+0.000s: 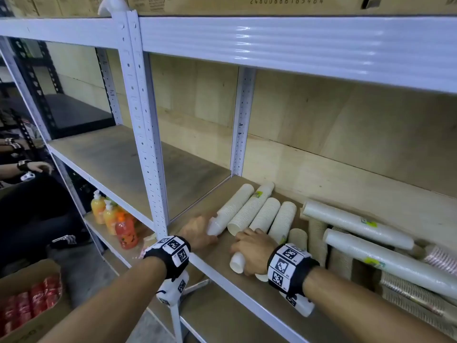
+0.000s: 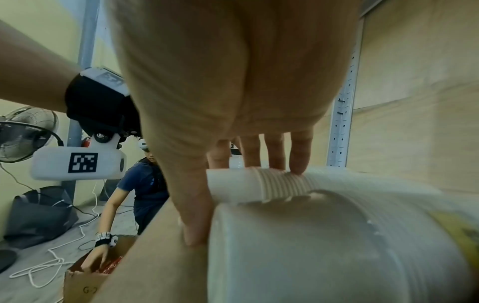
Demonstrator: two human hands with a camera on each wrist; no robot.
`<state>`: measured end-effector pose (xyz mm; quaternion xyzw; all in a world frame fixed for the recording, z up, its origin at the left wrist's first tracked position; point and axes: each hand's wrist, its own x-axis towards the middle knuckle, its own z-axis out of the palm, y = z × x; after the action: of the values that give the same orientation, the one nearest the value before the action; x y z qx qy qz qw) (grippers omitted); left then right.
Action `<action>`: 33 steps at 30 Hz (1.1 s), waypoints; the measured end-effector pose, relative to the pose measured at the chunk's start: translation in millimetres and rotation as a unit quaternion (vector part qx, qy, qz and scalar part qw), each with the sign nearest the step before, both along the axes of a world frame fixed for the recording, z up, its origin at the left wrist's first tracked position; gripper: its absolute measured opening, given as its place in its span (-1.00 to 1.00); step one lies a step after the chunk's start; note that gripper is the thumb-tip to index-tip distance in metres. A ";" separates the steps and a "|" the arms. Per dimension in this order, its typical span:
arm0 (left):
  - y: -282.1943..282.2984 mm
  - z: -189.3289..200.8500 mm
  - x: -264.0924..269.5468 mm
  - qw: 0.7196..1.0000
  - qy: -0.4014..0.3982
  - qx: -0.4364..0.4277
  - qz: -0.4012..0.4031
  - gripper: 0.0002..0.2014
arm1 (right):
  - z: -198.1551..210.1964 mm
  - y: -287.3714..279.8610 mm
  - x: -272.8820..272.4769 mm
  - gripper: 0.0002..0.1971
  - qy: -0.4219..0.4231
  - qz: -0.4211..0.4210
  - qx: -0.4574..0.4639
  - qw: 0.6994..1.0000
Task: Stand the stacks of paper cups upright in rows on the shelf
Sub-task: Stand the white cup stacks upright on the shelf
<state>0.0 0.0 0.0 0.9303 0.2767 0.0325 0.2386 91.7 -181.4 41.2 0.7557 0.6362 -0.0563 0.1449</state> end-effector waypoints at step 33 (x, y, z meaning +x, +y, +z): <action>6.4 203.4 79.4 0.975 -0.209 0.076 -0.023 -0.60 | 194.7 4.4 98.9 -0.53 0.131 -0.219 0.481 0.839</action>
<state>79.4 6.4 203.4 0.9244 0.1963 0.2414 0.2207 190.6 -176.9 235.9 0.8354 0.4143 0.1285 -0.3376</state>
